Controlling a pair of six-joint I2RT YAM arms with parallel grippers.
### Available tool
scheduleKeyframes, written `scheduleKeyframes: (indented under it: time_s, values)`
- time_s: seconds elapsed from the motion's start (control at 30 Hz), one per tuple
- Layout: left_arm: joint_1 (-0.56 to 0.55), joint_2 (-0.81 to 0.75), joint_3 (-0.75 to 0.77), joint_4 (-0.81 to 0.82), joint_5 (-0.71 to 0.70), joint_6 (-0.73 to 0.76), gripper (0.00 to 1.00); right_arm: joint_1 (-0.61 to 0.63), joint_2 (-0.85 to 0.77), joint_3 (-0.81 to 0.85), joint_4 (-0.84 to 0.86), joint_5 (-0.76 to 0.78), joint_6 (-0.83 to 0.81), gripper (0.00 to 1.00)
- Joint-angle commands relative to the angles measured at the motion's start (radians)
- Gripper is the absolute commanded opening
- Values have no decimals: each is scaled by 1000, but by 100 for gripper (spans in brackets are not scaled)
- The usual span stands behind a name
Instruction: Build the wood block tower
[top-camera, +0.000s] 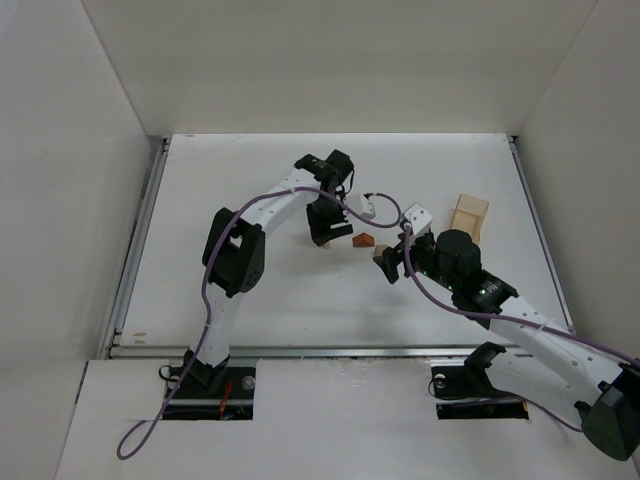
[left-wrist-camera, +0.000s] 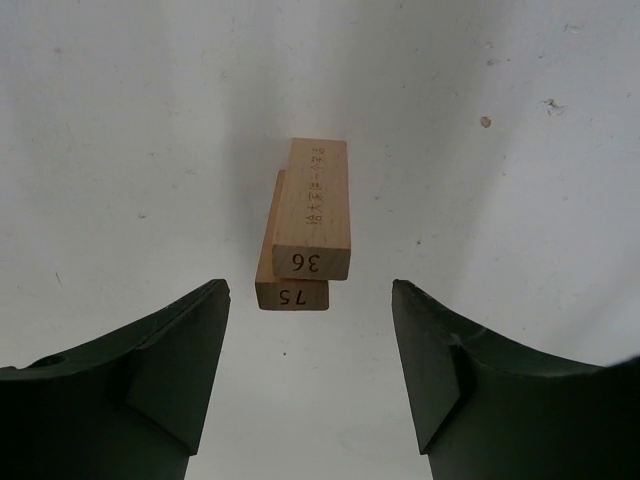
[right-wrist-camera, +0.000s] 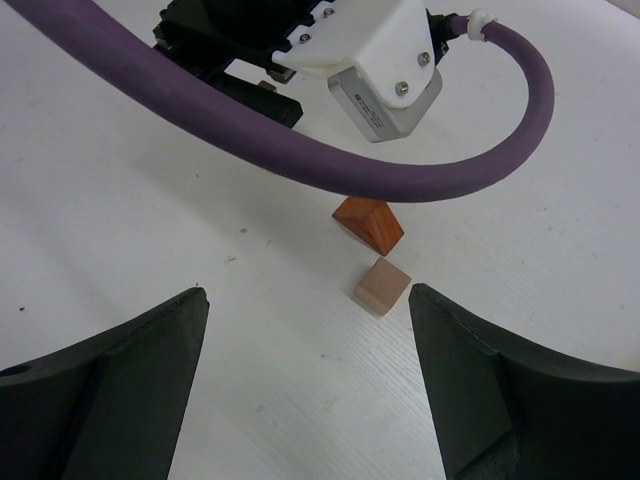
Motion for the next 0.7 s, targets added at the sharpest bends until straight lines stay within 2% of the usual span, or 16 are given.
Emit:
scheduleKeyframes:
  time_s: [0.0,0.67]
  values:
    - [-19,-28,54,-46,39,18,63,4,-1,23,37,-1,10,87]
    - [-19,23,52,43,4,-14,64,4,8,23,27,-10,10,87]
